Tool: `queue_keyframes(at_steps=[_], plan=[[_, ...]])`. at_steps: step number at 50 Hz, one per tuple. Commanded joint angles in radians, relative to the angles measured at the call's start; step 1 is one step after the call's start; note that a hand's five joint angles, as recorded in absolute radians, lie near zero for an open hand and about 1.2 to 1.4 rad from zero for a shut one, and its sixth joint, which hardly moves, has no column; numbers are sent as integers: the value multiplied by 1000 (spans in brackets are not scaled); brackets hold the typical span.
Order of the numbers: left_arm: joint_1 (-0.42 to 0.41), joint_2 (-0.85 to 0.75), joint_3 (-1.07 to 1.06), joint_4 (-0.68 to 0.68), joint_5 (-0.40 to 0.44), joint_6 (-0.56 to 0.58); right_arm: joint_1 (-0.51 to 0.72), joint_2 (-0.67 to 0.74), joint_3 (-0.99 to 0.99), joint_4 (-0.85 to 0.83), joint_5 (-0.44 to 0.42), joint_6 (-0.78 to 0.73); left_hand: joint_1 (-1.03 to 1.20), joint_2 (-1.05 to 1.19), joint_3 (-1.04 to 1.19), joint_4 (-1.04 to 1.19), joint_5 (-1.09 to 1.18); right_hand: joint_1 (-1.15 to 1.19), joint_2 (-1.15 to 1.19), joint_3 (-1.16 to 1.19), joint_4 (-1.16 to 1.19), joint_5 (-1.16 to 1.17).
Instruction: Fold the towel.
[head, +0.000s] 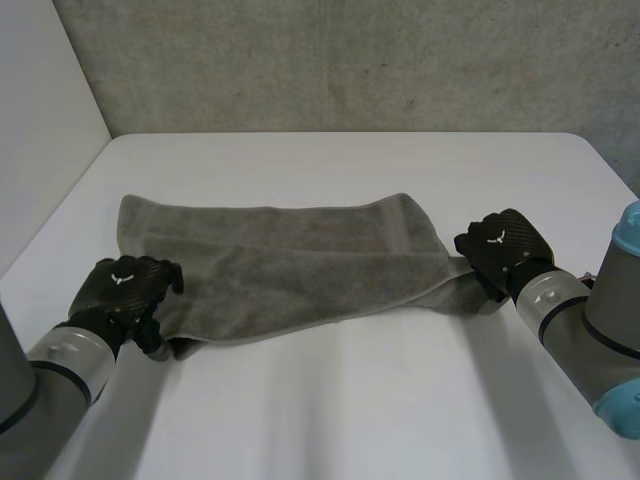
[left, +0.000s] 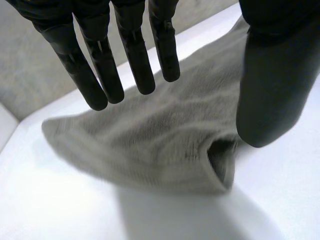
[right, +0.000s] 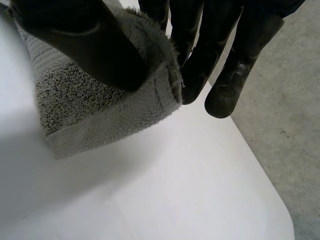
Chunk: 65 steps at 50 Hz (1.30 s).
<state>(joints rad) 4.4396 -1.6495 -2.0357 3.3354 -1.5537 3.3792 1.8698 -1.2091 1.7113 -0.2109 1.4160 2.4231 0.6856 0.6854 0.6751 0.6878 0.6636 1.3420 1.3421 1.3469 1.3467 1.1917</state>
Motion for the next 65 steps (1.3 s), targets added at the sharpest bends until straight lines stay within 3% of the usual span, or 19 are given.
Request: queue_keyframes(at_steps=[1,16,26,36,41,52,65], plan=[[-9,-119,15,88,-72,-15,2,8,11,-1,0,-1,-123,-123,-112,-125,-275,54,54,49,50,30],[-19,-285,140,118,-91,-21,0,8,16,-2,-5,-1,-55,-55,-45,-58,-208,54,54,49,50,30],[-20,-300,172,130,-91,-24,-1,10,19,-5,-6,-6,-23,-23,-12,-25,-175,54,54,49,50,30],[-16,-317,207,196,-111,-4,-8,19,14,-12,0,-9,215,215,225,213,62,54,54,49,50,30],[1,-300,252,210,-180,58,-15,-3,1,-21,1,-4,224,224,234,222,71,54,54,49,50,30],[-8,-276,238,199,-177,247,-9,-21,7,-15,1,-2,227,227,237,224,74,54,54,49,50,30],[-58,-263,175,187,-145,212,0,-17,10,-12,1,-2,198,198,208,195,45,54,54,49,50,30]])
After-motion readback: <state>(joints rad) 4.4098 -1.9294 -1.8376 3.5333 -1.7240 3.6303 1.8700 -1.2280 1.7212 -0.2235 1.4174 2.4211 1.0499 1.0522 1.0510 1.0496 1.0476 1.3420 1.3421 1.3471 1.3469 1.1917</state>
